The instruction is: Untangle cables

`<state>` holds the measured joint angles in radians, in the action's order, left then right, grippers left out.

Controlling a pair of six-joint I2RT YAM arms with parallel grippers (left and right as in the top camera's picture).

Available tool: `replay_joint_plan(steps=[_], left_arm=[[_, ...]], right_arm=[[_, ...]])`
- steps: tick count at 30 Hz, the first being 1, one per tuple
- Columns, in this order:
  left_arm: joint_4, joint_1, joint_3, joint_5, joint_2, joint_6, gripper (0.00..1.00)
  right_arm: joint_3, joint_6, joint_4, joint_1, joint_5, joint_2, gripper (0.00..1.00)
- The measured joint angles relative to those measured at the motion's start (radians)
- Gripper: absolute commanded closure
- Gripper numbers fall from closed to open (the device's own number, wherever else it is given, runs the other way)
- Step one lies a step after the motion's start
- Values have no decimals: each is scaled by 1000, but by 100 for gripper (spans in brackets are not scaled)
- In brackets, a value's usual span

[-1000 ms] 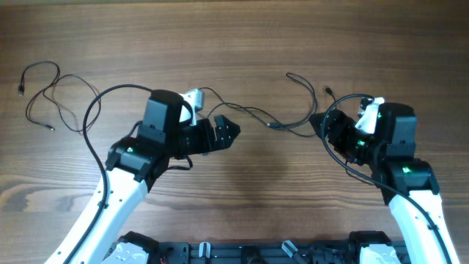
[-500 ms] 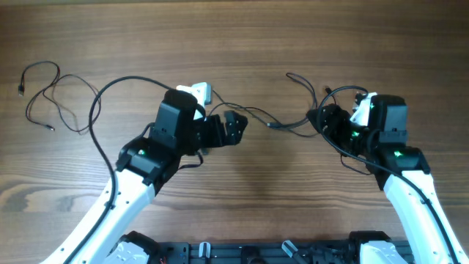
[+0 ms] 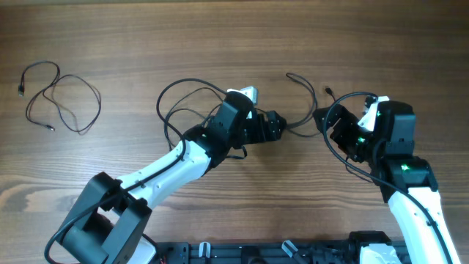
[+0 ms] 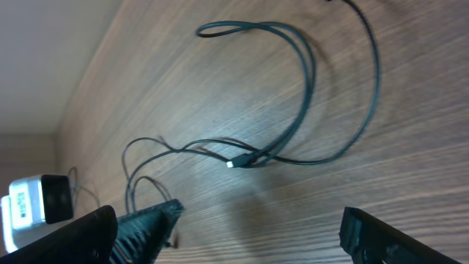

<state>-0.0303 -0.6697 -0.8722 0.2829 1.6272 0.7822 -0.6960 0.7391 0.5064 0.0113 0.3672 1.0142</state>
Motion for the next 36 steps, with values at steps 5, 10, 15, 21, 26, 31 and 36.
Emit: replay_joint_plan(steps=[5,10,15,21,26,31,36], left_arm=[[-19,0,0,-26,0,163,5],[-81,0,0,-32,0,413,5],[-171,-2,0,-32,0,631,13],[-180,-40,0,-62,1,796,20],[-277,-97,2,-107,93,957,20],[-378,-115,2,-122,200,1049,26],[-398,-133,2,-136,291,1154,43]], right_arm=[[0,43,18,0,-15,0,0],[0,84,31,0,-21,1,0],[0,95,34,0,-43,1,0],[0,95,67,0,-60,1,0],[0,95,102,0,-62,1,0],[0,98,128,0,-63,1,0],[0,98,142,0,-63,1,0]])
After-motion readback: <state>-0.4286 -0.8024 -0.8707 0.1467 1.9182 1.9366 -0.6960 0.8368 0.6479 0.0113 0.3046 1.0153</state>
